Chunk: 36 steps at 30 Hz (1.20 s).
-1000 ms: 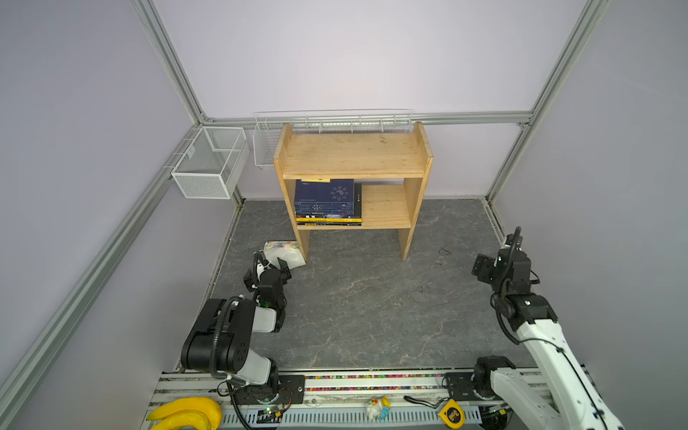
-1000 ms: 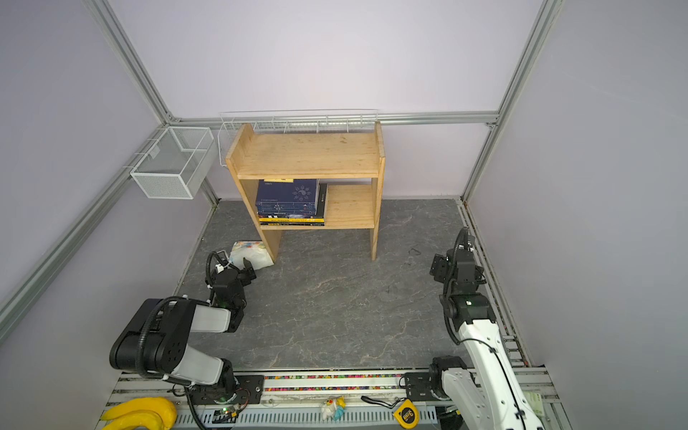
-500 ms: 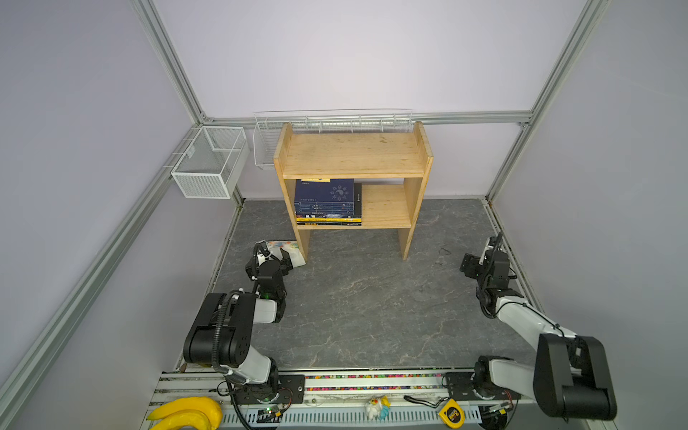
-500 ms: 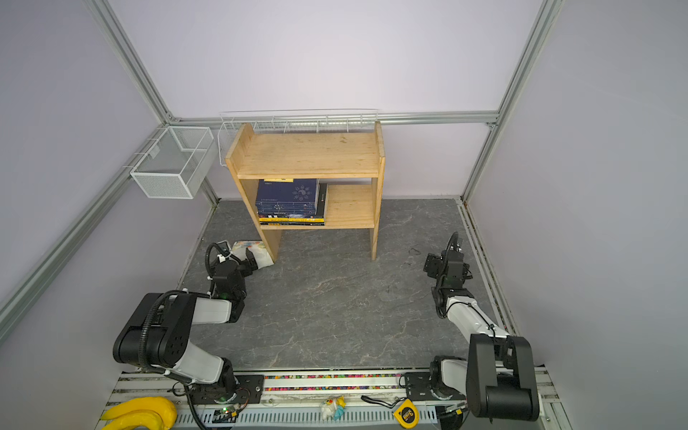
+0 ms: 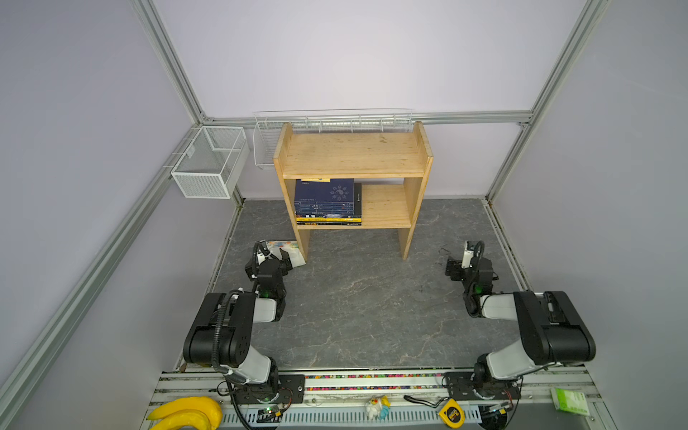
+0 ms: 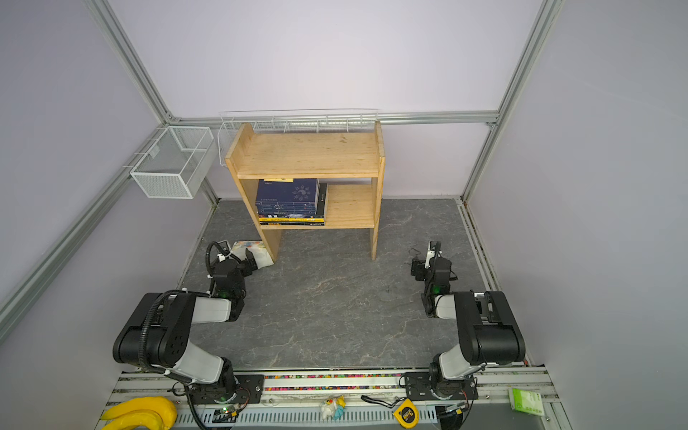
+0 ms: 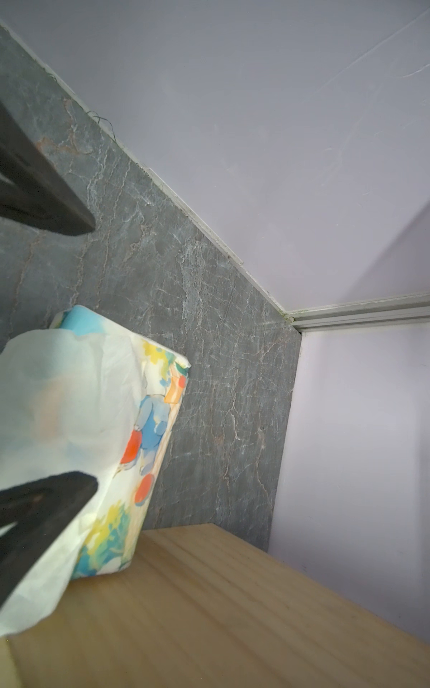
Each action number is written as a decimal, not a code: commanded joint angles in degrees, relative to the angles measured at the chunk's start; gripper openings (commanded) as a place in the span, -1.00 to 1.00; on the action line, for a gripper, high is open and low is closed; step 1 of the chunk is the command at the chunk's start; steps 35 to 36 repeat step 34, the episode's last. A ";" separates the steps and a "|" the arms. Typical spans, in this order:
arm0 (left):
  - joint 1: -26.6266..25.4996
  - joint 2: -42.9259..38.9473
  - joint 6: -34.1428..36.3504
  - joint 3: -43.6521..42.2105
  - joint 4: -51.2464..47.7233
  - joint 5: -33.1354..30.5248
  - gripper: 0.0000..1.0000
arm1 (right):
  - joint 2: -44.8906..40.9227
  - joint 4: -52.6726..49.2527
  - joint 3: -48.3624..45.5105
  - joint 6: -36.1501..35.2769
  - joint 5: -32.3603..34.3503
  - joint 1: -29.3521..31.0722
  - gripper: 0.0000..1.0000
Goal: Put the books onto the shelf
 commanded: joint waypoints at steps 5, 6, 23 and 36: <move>0.59 0.14 -0.25 1.22 -0.28 -0.08 0.99 | -0.20 3.16 0.46 -2.33 -2.63 -1.68 0.77; 0.59 0.08 -0.24 1.24 -0.28 -0.08 0.99 | -0.31 2.69 0.55 -2.25 -2.72 -1.61 0.77; 0.54 0.38 0.28 0.91 0.87 0.10 0.99 | -0.48 3.13 0.19 -2.43 -2.24 -1.35 0.78; 0.57 0.33 0.21 0.90 0.76 0.19 0.99 | -0.42 2.78 0.46 -2.33 -2.83 -1.59 0.78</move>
